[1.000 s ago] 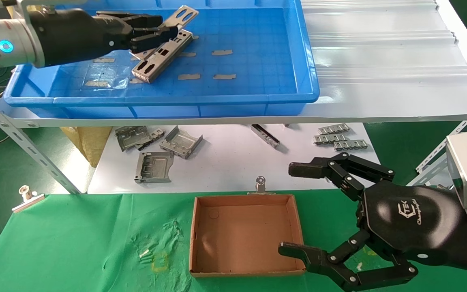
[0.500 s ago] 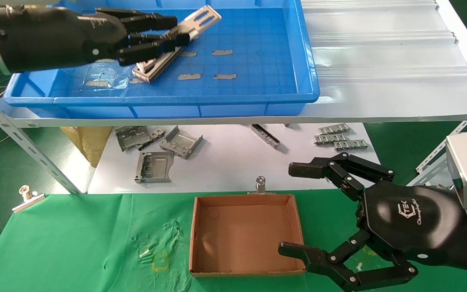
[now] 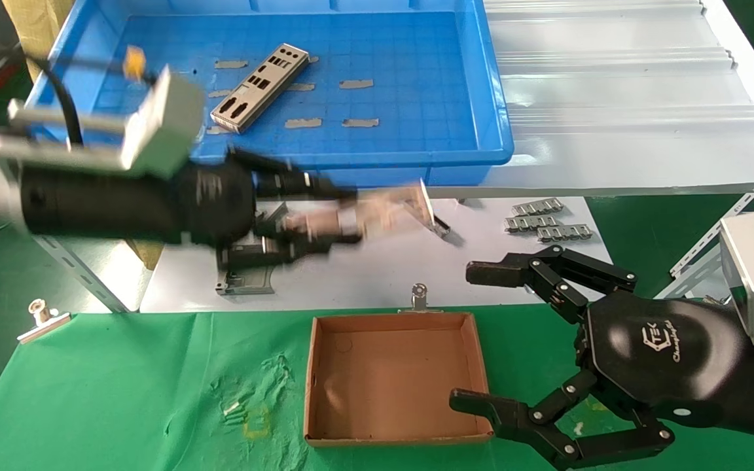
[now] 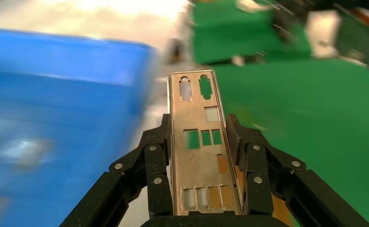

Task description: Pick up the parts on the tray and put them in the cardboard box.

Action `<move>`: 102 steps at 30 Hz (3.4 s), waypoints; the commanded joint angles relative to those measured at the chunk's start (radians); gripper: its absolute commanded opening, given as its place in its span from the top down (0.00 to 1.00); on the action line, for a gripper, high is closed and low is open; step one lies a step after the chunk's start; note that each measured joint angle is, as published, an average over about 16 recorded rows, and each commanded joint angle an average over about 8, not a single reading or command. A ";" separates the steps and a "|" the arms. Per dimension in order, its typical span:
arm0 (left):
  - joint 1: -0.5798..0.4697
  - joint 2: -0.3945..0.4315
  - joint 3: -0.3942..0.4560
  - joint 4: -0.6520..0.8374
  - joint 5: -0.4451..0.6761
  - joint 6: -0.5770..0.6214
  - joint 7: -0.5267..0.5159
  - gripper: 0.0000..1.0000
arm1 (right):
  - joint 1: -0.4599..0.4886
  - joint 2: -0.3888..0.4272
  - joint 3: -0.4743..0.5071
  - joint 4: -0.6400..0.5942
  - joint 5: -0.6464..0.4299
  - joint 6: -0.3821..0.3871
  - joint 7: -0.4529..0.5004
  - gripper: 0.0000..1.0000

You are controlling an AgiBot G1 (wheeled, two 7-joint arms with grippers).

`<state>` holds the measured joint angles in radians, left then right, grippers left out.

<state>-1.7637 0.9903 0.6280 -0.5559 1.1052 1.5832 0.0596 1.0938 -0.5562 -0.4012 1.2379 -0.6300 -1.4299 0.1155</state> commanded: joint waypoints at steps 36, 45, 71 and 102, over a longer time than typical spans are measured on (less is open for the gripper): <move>0.263 0.340 0.147 0.338 0.103 -0.342 0.574 0.05 | 0.000 0.000 0.000 0.000 0.000 0.000 0.000 0.00; 0.255 0.355 0.145 0.395 0.087 -0.344 0.609 0.00 | 0.000 0.000 0.000 0.000 0.000 0.000 0.000 0.00; 0.234 0.317 0.099 0.490 -0.028 -0.059 0.500 0.00 | 0.000 0.000 0.000 0.000 0.000 0.000 0.000 0.00; 0.399 0.066 -0.058 0.040 -0.146 -0.085 0.235 0.00 | 0.000 0.000 0.000 0.000 0.000 0.000 0.000 0.00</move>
<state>-1.3646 1.0567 0.5700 -0.5148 0.9595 1.4983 0.2954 1.0935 -0.5561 -0.4011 1.2376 -0.6298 -1.4296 0.1154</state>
